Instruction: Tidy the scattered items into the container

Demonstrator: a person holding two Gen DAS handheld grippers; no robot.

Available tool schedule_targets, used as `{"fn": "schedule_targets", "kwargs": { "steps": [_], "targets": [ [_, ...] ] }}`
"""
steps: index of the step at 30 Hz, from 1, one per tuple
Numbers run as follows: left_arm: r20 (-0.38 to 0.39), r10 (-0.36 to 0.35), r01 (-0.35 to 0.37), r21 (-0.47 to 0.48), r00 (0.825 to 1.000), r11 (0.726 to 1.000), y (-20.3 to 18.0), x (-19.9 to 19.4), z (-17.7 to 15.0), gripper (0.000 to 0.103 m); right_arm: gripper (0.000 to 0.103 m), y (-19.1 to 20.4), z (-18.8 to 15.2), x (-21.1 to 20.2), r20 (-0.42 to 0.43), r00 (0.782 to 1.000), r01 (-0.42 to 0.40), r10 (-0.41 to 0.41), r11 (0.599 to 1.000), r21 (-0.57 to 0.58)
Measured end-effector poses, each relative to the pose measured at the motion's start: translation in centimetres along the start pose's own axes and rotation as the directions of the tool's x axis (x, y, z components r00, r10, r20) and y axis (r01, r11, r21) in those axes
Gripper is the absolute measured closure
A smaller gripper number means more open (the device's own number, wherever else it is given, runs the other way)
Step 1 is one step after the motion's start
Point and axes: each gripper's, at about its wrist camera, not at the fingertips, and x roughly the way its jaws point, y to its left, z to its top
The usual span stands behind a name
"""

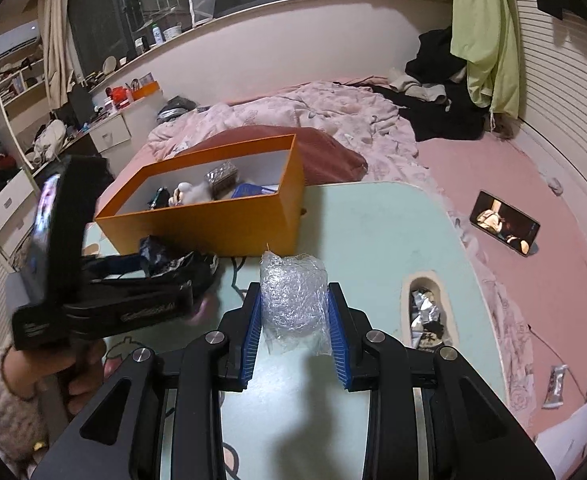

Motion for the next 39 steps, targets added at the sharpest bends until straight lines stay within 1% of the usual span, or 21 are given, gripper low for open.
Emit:
{"fn": "schedule_targets", "kwargs": {
  "steps": [2,3,7,9,11,13,15,18,21,22,23,24,25,27,29,30,31,33,35,37,39],
  "targets": [
    [0.020,-0.003,0.002,0.029,1.000,1.000,0.3,-1.2,-0.7,0.056,0.071,0.1,-0.2,0.3,-0.009,1.000,-0.006,0.006,1.000,-0.005],
    [0.033,-0.020,0.018,0.036,0.999,0.999,0.6,-2.2,-1.2,0.057,0.071,0.3,-0.3,0.5,-0.014,1.000,-0.009,0.009,1.000,-0.007],
    [0.085,-0.097,0.096,0.014,0.992,0.995,2.5,-6.4,-2.8,0.058,0.071,0.8,-0.6,1.3,-0.042,0.998,-0.040,0.040,0.999,0.002],
    [0.127,-0.100,0.099,0.019,0.987,0.995,3.3,-8.6,-2.6,0.058,0.071,1.4,-0.4,1.4,-0.051,0.996,-0.070,0.070,0.998,0.002],
    [0.167,-0.091,0.089,0.018,0.982,0.996,4.1,-10.1,-1.3,0.058,0.071,2.0,0.3,1.3,-0.050,0.995,-0.087,0.086,0.996,-0.004],
    [0.202,-0.090,0.089,0.012,0.975,0.996,5.0,-11.0,1.0,0.058,0.071,2.8,1.5,1.2,-0.043,0.994,-0.099,0.099,0.995,-0.008],
    [0.223,-0.060,0.061,0.002,0.973,0.998,5.8,-11.1,3.3,0.058,0.071,3.8,3.5,1.3,-0.031,0.993,-0.116,0.115,0.993,-0.020],
    [0.225,-0.022,0.028,-0.021,0.974,0.999,7.0,-10.0,6.5,0.057,0.071,5.6,6.5,2.1,-0.023,0.995,-0.093,0.092,0.994,-0.056],
    [0.192,0.004,0.004,-0.045,0.981,0.999,8.2,-7.6,8.7,0.056,0.070,7.1,9.1,4.1,-0.033,0.996,-0.085,0.082,0.993,-0.079],
    [0.179,0.022,-0.013,-0.047,0.984,0.999,8.5,-6.7,8.9,0.046,0.070,7.5,9.6,4.8,-0.030,0.996,-0.081,0.079,0.993,-0.087],
    [0.162,0.039,-0.032,-0.051,0.986,0.998,8.9,-5.7,9.0,0.029,0.070,7.9,10.2,5.8,-0.023,0.997,-0.082,0.080,0.991,-0.104],
    [0.145,0.054,-0.045,-0.062,0.988,0.997,9.3,-4.8,8.9,0.027,0.068,8.2,10.5,6.8,-0.030,0.996,-0.084,0.081,0.989,-0.119],
    [0.138,0.051,-0.041,-0.075,0.989,0.996,9.6,-4.3,8.6,0.026,0.062,8.3,10.6,7.8,-0.051,0.996,-0.081,0.075,0.989,-0.124],
    [0.138,0.015,-0.001,-0.098,0.990,0.995,10.2,-4.0,8.0,0.022,0.055,8.5,10.6,9.8,-0.100,0.994,-0.050,0.038,0.992,-0.117],
    [0.155,0.001,0.016,-0.112,0.988,0.994,10.6,-4.3,7.3,0.007,0.045,8.7,10.2,10.2,-0.072,0.997,-0.005,-0.004,0.992,-0.123],
    [0.168,0.009,0.012,-0.119,0.986,0.993,10.8,-4.6,7.0,0.005,0.035,8.8,9.9,10.0,-0.042,0.999,0.021,-0.026,0.992,-0.124],
    [0.177,0.014,0.007,-0.118,0.984,0.993,10.8,-4.9,6.8,0.005,0.029,8.9,9.7,9.6,-0.014,0.999,0.033,-0.035,0.992,-0.125],
    [0.192,0.017,0.005,-0.116,0.981,0.993,10.9,-5.9,6.3,0.005,0.029,9.0,9.2,8.6,0.029,0.999,0.047,-0.044,0.991,-0.126],
    [0.219,0.020,0.007,-0.123,0.976,0.992,10.9,-7.5,5.4,0.005,0.029,9.0,8.9,7.5,0.049,0.997,0.059,-0.053,0.992,-0.112],
    [0.238,0.029,0.002,-0.126,0.971,0.992,10.8,-9.1,4.2,0.002,0.029,8.9,8.5,6.1,0.071,0.997,0.048,-0.042,0.995,-0.089],
    [0.227,0.045,-0.021,-0.110,0.973,0.994,10.3,-10.4,2.2,0.000,0.026,8.8,7.5,4.4,0.086,0.996,0.031,-0.025,0.997,-0.068]
  ]
}}
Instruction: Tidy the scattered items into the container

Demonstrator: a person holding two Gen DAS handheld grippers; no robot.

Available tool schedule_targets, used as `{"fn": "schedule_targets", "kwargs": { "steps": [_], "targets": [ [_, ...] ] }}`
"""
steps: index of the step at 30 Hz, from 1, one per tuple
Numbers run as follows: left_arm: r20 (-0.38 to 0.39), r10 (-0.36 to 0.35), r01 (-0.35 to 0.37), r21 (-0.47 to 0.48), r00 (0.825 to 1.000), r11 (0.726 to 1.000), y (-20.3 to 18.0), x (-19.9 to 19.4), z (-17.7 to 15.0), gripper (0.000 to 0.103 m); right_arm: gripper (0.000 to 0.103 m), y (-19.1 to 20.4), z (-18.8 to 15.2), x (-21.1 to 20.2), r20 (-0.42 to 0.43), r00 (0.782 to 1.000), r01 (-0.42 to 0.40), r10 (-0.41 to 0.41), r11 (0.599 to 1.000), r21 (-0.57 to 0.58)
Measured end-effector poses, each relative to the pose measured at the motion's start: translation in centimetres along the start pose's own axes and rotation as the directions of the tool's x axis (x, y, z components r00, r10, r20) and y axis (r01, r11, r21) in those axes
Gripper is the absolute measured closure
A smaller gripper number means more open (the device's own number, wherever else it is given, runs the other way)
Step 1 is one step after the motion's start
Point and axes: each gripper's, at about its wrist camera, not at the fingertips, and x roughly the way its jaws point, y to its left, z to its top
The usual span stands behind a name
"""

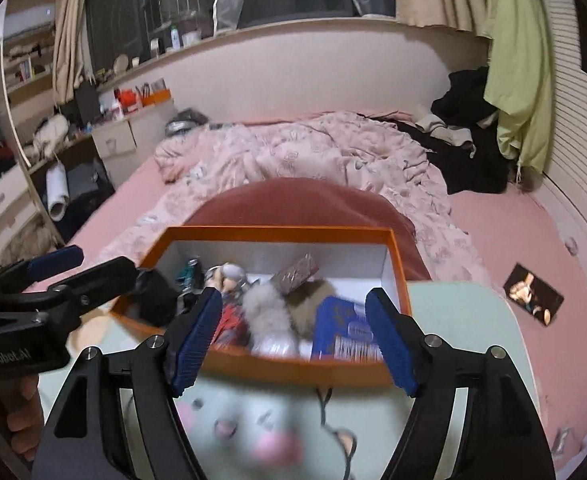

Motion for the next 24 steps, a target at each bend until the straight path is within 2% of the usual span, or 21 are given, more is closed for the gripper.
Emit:
{"fn": "schedule_targets", "kwargs": {
  "steps": [2,5,9,11,13,14,17,24],
  "targets": [
    [-0.051,-0.004,0.006,0.047,0.999,0.999,-0.6,-0.7,-2.3,0.000,0.021,0.1,-1.7,-1.5,-0.001,1.000,-0.012,0.012,1.000,0.014],
    [-0.152,-0.004,0.016,0.081,0.988,0.997,-1.3,-0.4,-6.3,0.000,0.021,0.4,-4.9,-2.2,-0.074,0.997,-0.027,0.027,1.000,0.000],
    [-0.218,0.000,0.003,0.012,0.976,1.000,-0.9,1.2,-10.1,0.000,0.021,0.1,-8.7,-1.6,-0.216,0.976,-0.016,0.022,0.999,0.029],
    [-0.250,0.028,-0.032,-0.015,0.968,0.999,-0.6,2.2,-11.2,0.000,0.021,-0.3,-9.9,-1.1,-0.262,0.965,0.008,0.005,0.999,0.048],
    [-0.250,0.114,-0.108,0.040,0.961,0.993,-1.2,2.7,-11.7,0.000,0.018,-0.6,-10.7,-0.8,-0.283,0.959,0.034,-0.017,0.998,0.054],
    [-0.248,0.125,-0.118,0.043,0.961,0.992,-1.2,2.7,-11.8,0.000,0.017,-0.4,-10.9,-1.0,-0.271,0.961,0.061,-0.050,0.998,0.032],
    [-0.244,0.127,-0.125,0.025,0.961,0.992,-0.7,2.9,-11.9,0.000,0.000,0.6,-11.6,-0.7,-0.280,0.950,0.125,-0.137,0.990,-0.060],
    [-0.235,0.127,-0.124,0.026,0.964,0.992,-0.7,3.0,-12.0,0.000,0.000,0.8,-12.0,-0.1,-0.275,0.954,0.107,-0.122,0.992,-0.071]
  ]
}}
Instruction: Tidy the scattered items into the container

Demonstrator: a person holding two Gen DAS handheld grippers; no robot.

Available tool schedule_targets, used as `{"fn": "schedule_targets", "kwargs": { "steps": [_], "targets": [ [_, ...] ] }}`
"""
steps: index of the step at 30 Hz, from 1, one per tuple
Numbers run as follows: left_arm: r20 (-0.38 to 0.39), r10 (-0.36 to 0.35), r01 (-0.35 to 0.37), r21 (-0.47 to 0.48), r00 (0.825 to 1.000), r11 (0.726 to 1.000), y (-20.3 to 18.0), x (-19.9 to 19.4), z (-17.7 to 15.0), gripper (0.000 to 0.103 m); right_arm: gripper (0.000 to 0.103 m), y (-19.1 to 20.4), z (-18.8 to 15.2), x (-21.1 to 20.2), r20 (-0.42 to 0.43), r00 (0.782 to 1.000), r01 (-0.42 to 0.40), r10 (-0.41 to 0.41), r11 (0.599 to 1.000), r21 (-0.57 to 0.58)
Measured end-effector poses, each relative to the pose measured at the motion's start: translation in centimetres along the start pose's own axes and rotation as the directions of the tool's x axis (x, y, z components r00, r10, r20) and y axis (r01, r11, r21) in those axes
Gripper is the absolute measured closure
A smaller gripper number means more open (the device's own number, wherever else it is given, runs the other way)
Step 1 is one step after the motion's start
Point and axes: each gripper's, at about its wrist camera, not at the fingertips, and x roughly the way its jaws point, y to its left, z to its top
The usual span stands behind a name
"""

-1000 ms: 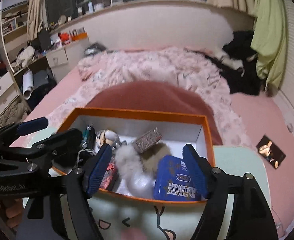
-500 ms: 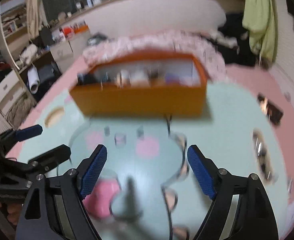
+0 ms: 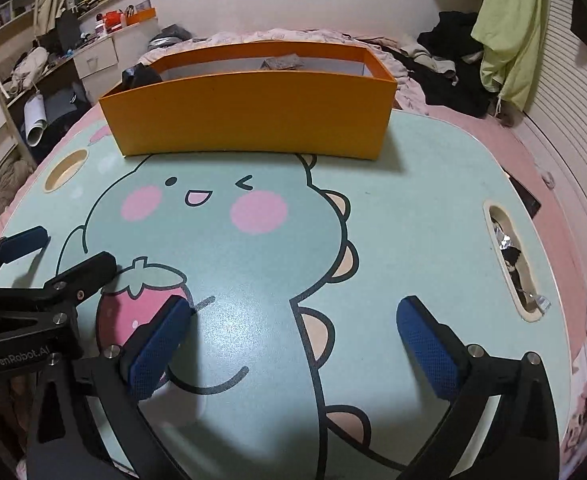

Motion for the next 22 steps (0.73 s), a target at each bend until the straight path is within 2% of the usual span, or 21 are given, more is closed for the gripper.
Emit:
{"fn": "schedule_targets", "kwargs": {
  "steps": [22],
  "targets": [
    [0.007,-0.005,0.005,0.002,1.000,1.000,-0.01,0.14,-0.05,0.000,0.000,-0.12,-0.31,-0.60,0.007,1.000,-0.001,0.001,1.000,-0.007]
  ]
}}
